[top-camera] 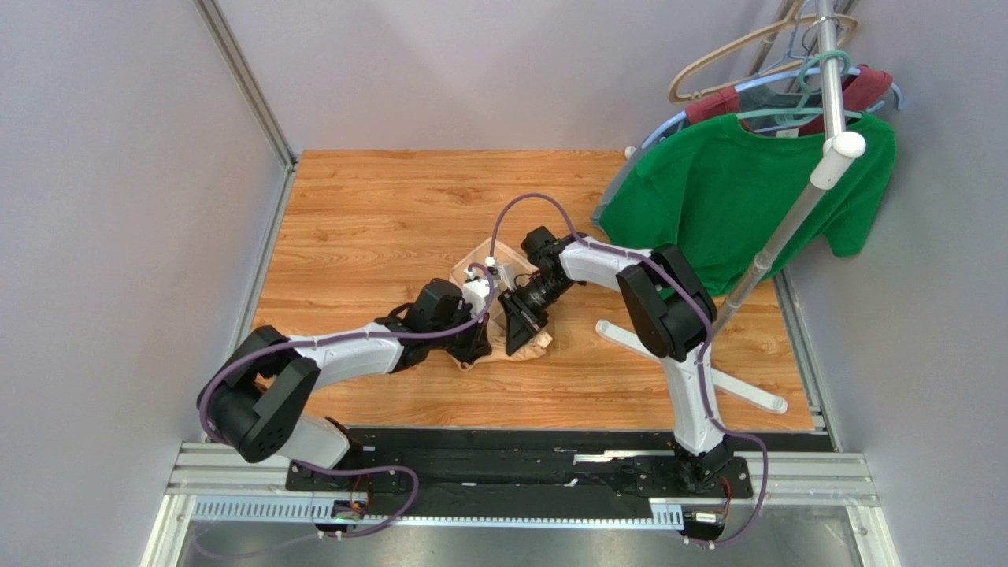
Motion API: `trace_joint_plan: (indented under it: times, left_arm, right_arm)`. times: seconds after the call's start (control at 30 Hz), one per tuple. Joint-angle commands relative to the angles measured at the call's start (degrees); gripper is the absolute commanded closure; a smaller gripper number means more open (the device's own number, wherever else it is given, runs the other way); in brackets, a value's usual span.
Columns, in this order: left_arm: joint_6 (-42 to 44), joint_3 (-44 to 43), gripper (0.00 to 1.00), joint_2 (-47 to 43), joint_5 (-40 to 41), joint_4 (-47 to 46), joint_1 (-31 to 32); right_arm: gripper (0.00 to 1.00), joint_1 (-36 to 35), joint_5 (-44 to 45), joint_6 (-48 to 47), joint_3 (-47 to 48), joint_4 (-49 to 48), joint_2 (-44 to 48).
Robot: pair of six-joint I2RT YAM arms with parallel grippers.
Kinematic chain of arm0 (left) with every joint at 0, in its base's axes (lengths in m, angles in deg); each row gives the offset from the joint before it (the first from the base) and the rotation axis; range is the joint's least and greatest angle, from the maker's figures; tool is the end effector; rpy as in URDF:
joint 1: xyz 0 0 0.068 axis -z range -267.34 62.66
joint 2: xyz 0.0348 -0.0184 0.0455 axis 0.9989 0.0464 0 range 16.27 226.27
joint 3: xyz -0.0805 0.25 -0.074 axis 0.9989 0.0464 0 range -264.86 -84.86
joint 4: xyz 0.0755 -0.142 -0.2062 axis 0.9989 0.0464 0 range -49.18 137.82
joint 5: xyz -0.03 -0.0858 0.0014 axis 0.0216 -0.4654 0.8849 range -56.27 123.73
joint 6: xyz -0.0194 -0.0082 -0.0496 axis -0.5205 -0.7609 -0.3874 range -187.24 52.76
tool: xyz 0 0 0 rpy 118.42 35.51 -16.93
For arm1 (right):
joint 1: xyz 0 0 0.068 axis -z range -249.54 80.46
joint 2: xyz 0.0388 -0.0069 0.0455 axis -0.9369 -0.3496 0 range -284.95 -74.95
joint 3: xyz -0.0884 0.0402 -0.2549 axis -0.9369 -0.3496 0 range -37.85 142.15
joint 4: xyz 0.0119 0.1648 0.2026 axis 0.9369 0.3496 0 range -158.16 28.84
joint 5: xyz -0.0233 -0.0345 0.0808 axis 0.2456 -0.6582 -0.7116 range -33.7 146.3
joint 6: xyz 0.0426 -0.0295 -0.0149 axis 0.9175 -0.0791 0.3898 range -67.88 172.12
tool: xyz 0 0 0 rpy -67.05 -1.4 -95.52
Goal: Fold the napkin, place the utensils inside, and roll it up
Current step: Roll the napkin with the utensil
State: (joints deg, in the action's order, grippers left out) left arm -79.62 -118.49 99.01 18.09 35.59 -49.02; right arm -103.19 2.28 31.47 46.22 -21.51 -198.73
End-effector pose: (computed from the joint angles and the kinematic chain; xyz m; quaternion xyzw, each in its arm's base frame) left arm 0.2062 -0.1752 0.1545 0.2565 0.8763 -0.2793 0.2972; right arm 0.3167 0.2455 0.1278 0.4192 -0.7858 -0.4542 0.0233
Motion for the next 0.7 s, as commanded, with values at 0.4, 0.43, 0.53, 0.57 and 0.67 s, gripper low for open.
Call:
trace_joint_plan:
  times: [0.4, 0.43, 0.53, 0.57, 0.67]
  left_arm:
    - [-5.81, -3.20, 1.00, 8.14, -9.85, 4.88, -5.28]
    - [-5.99, -3.29, 1.00, 8.49, -10.37, 4.88, -5.45]
    - [-6.78, -3.38, 1.00, 9.28, -12.48, 4.36, -6.59]
    - [-6.95, -3.46, 1.00, 9.54, -12.75, 4.27, -6.95]
    - [-7.22, -3.64, 1.00, 9.98, -13.63, 4.27, -7.39]
  right_arm:
    - [0.32, 4.73, 5.58, 8.59, -9.44, -17.79, 15.41]
    - [0.32, 4.82, 6.90, 9.12, -12.24, -19.91, 17.07]
    - [0.31, 4.91, 11.38, 10.53, -15.85, -26.60, 22.43]
    - [0.30, 4.65, 12.78, 10.54, -18.31, -28.09, 23.67]
    - [0.29, 3.25, 16.04, 9.67, -22.79, -32.59, 28.94]
